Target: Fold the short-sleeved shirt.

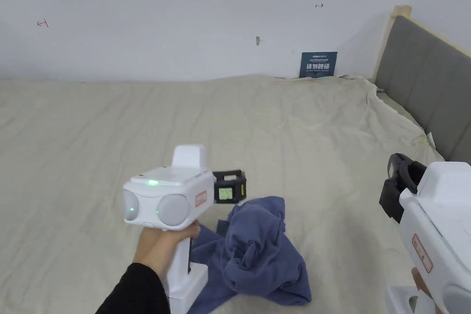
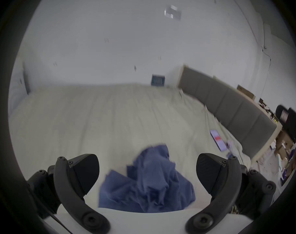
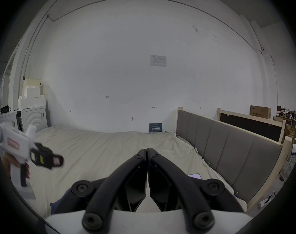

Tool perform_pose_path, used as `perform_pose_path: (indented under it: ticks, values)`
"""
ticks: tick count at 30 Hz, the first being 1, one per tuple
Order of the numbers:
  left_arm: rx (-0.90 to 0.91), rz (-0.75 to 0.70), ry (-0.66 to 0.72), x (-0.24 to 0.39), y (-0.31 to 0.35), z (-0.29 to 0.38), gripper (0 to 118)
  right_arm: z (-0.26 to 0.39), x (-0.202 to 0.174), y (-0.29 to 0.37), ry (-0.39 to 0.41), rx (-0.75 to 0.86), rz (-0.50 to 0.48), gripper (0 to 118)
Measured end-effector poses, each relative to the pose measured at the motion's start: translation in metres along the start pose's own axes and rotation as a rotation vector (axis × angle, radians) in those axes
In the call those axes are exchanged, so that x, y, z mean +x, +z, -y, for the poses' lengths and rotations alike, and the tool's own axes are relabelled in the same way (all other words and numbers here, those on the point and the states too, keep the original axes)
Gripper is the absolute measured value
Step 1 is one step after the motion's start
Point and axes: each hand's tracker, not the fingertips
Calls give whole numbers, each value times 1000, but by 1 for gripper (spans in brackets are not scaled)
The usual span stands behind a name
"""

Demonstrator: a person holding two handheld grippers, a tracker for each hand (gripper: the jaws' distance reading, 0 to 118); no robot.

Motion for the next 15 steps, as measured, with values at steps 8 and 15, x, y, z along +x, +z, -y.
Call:
perform_pose_path:
  ticks: [8, 15]
  values:
    - [345, -252, -29, -35, 84, -26, 114, -16, -18, 2, 2, 46, -26, 0]
    - [412, -330, -114, -70, 112, -11, 26, -21, -32, 2, 2, 70, -47, 0]
